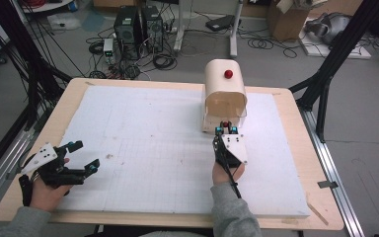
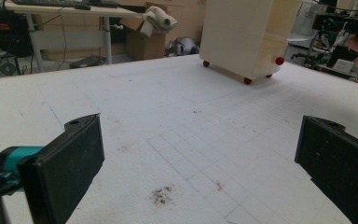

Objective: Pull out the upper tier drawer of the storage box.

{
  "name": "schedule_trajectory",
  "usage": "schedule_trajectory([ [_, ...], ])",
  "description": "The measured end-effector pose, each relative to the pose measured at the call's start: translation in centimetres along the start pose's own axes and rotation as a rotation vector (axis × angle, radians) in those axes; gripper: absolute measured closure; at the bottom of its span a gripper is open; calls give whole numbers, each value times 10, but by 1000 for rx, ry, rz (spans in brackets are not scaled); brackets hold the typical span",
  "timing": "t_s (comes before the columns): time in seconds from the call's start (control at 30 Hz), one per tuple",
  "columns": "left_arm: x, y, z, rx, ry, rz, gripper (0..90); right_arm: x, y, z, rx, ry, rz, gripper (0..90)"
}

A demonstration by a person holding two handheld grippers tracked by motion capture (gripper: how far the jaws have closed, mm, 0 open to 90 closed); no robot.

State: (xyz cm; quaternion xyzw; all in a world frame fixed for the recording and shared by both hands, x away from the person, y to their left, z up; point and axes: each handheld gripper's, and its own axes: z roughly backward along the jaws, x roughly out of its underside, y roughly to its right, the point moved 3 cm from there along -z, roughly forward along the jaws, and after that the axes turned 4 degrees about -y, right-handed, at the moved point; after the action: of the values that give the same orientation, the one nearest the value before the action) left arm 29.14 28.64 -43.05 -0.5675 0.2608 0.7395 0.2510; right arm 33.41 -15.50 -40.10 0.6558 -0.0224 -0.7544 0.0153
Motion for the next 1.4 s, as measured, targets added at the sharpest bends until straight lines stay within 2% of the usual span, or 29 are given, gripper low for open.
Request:
schedule_trajectory([
  [0.53, 0, 0, 0, -2, 1, 2, 18, 1, 1, 4, -16, -8, -6, 719],
  [0.57, 0, -1, 0, -2, 0, 2, 18, 0, 1, 4, -22, -1, -11, 620],
  [0.63, 0, 0, 0, -2, 0, -1, 18, 0, 1, 5, -35, -3, -19, 531],
  [0.67, 0, 0, 0, -2, 0, -1, 18, 0, 1, 5, -35, -3, -19, 531],
  [0.7, 0, 0, 0, -1, 0, -3, 18, -1, 1, 5, -48, -5, -23, 437],
  [0.73, 0, 0, 0, -1, 0, -3, 18, -1, 1, 5, -48, -5, -23, 437],
  [0.77, 0, 0, 0, -2, 0, -3, 18, -1, 2, 6, -55, -4, -30, 379],
  [0.8, 0, 0, 0, -2, 0, -3, 18, -1, 2, 6, -55, -4, -30, 379],
  [0.83, 0, 0, 0, -2, 0, -3, 18, -2, 2, 6, -63, -8, -35, 271],
  [0.87, 0, 0, 0, -2, 0, 0, 18, -2, 2, 6, -63, -8, -35, 271],
  [0.9, 0, 0, 0, -2, 0, -3, 18, -3, 3, 6, -58, -12, -36, 213],
  [0.93, 0, 0, 0, -1, -1, -3, 18, -4, 3, 5, -56, -32, -42, 106],
  [1.0, 0, 0, 0, -2, 0, -3, 18, -4, 3, 4, -56, -35, -44, 84],
  [1.03, -1, 0, 0, -2, 4, -3, 18, -4, 4, 3, -65, -46, -44, 1],
  [1.1, -1, 0, 1, -1, 7, -1, 18, -4, 5, 2, -74, -61, -50, 1],
  [1.4, -4, 1, 4, 2, 39, -1, 18, -5, 6, 3, -101, -61, -61, 1],
])
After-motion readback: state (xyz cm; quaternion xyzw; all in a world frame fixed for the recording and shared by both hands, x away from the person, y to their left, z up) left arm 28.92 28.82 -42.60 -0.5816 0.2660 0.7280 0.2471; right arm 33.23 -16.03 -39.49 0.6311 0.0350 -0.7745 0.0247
